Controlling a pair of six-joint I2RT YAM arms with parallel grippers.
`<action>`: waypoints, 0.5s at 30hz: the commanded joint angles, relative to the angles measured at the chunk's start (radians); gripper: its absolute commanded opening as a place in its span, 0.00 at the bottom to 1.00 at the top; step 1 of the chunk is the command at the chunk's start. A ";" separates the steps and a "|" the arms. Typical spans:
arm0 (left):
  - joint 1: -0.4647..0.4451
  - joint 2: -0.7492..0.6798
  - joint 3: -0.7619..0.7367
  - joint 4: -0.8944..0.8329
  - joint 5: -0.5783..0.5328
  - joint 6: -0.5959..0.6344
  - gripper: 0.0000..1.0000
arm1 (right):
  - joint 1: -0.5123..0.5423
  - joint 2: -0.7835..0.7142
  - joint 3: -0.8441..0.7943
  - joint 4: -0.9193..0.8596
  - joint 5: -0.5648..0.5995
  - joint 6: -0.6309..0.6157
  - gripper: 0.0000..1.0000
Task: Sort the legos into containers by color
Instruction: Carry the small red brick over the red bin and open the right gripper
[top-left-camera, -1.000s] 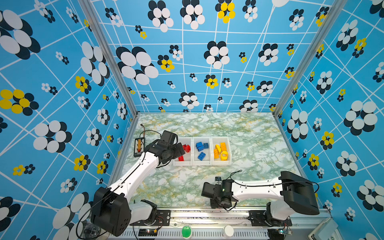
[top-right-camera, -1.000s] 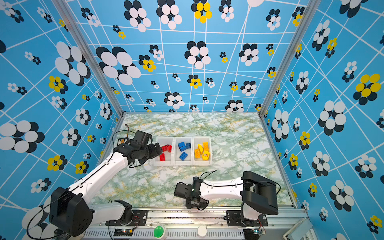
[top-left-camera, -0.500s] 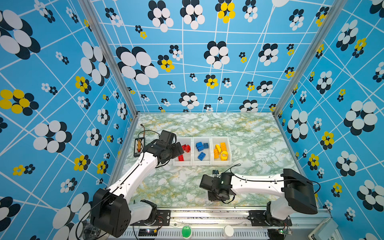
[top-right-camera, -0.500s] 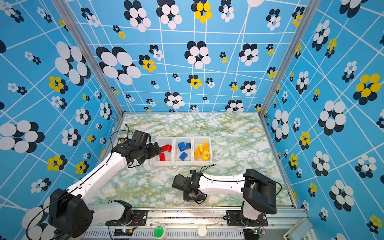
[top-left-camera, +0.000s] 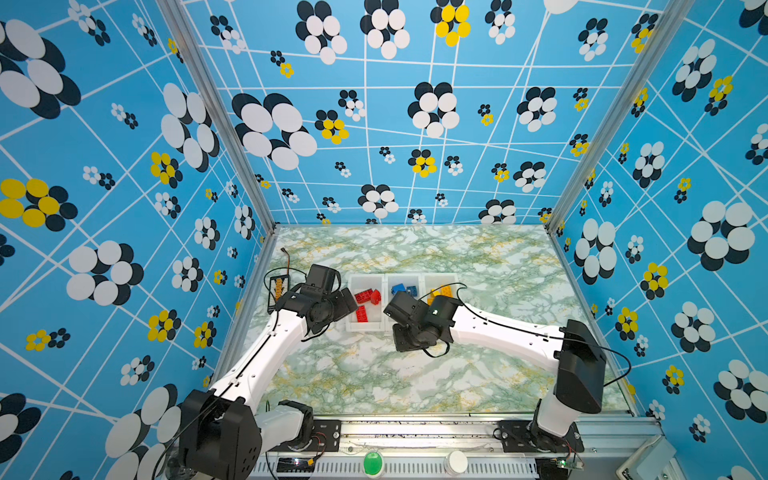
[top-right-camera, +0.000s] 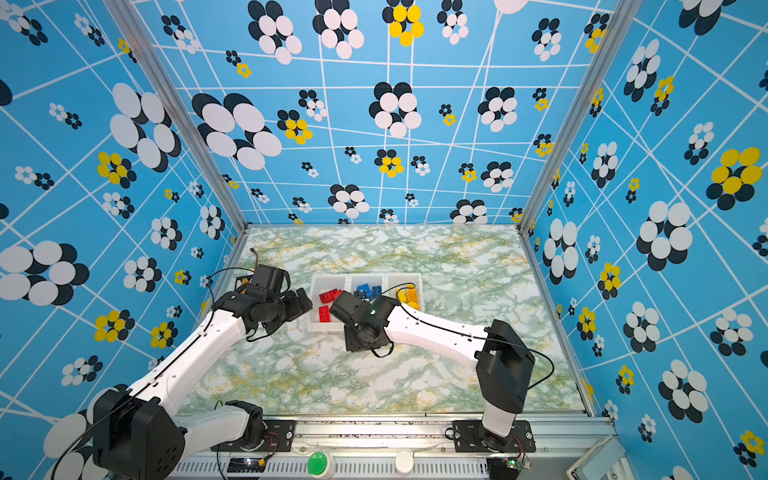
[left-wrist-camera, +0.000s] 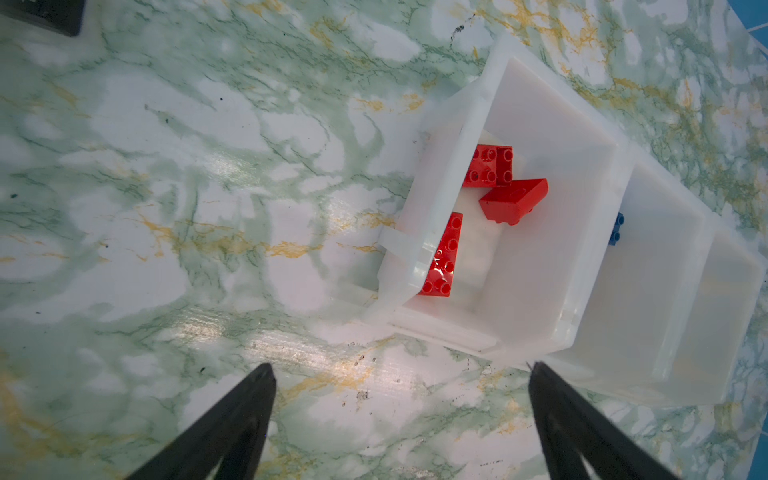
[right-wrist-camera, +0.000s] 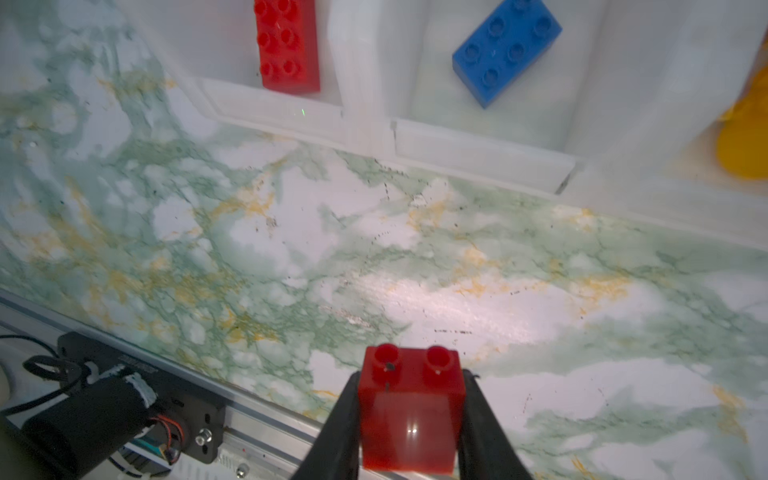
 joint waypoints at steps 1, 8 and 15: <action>0.020 -0.024 -0.016 -0.022 0.016 0.026 0.97 | -0.037 0.067 0.110 -0.045 -0.004 -0.123 0.30; 0.045 -0.036 -0.017 -0.029 0.020 0.036 0.97 | -0.093 0.220 0.355 -0.063 -0.029 -0.214 0.30; 0.064 -0.046 -0.016 -0.038 0.020 0.036 0.98 | -0.121 0.375 0.586 -0.112 -0.065 -0.270 0.30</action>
